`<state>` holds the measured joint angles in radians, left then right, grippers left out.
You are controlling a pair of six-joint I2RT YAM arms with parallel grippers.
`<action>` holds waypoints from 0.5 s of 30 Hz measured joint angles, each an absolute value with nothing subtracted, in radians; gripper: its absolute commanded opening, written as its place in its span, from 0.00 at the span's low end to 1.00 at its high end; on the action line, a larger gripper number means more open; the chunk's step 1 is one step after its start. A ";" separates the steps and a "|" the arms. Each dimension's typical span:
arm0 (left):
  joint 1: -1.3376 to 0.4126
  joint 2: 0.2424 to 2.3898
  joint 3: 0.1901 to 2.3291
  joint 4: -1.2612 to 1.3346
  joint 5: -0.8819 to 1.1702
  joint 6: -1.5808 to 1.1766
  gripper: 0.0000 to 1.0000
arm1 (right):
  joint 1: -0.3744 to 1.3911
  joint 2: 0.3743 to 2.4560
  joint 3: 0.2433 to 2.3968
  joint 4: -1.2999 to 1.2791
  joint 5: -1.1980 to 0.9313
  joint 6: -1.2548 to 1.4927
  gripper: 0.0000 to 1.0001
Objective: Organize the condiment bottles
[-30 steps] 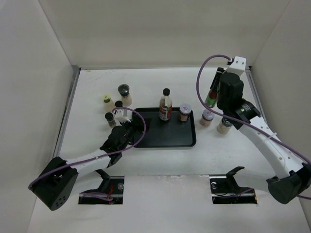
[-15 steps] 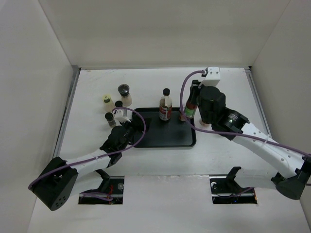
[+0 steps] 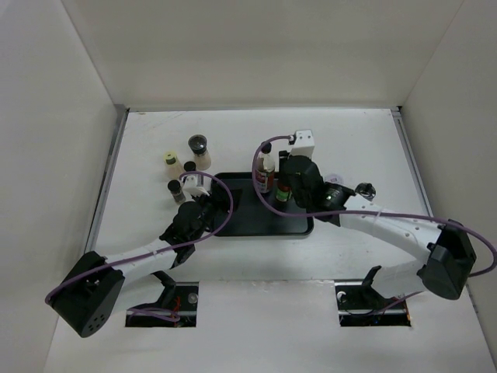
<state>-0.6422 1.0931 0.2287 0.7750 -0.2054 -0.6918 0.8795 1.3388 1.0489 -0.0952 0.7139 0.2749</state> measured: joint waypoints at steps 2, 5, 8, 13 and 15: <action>-0.642 1.091 0.229 0.775 -0.206 -0.692 0.66 | 0.879 1.359 1.036 -0.074 0.711 0.285 0.20; -0.642 1.089 0.229 0.775 -0.206 -0.692 0.66 | 0.879 1.396 1.028 -0.043 0.706 0.293 0.20; -0.642 1.089 0.229 0.775 -0.206 -0.692 0.66 | 0.879 1.423 1.014 -0.012 0.699 0.300 0.22; -0.642 1.089 0.229 0.775 -0.206 -0.692 0.66 | 0.878 1.442 0.984 0.028 0.697 0.310 0.30; -0.642 1.089 0.229 0.775 -0.205 -0.692 0.66 | 0.878 1.442 0.979 0.038 0.697 0.312 0.41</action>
